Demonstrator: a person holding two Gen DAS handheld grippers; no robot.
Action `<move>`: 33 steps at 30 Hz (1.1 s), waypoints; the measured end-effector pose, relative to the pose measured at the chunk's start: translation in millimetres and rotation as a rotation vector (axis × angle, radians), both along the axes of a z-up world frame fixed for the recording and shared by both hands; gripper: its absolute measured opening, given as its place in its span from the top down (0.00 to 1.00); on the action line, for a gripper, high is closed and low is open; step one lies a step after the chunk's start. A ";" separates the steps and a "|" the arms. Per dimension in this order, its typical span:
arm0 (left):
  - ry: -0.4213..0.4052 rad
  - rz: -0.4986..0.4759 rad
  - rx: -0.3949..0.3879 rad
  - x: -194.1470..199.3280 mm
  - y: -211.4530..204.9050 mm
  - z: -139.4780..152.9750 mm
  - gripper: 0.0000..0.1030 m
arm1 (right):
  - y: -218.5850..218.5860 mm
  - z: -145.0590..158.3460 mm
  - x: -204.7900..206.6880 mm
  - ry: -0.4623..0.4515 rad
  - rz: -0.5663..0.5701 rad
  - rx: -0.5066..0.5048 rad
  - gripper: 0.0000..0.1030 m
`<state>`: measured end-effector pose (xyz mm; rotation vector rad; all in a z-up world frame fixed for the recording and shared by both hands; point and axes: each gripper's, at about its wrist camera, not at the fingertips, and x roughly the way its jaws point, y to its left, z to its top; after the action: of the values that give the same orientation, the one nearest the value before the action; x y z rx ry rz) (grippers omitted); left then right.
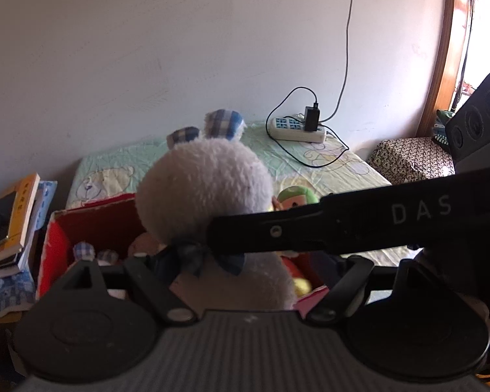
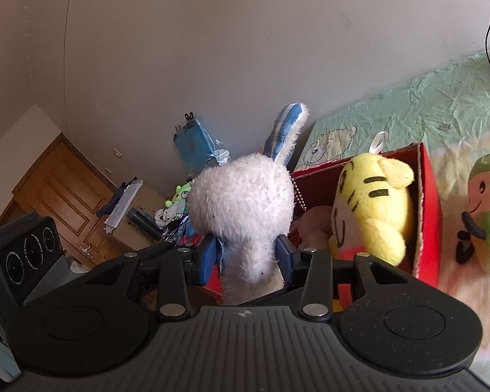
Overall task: Organize objects
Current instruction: 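Lift the white plush and carry it over the red box with the right gripper, then lower the white plush into the red box beside the tiger and release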
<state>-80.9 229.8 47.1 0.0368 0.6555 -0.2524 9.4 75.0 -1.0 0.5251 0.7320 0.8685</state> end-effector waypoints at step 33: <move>0.303 0.096 -0.031 62.2 85.4 -71.7 0.23 | 77.6 -50.1 33.8 0.229 -0.014 -0.197 0.56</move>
<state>-18.6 315.2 -24.6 -0.0640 0.9522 -0.1764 43.2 152.6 -51.1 0.4572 1.0103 0.7208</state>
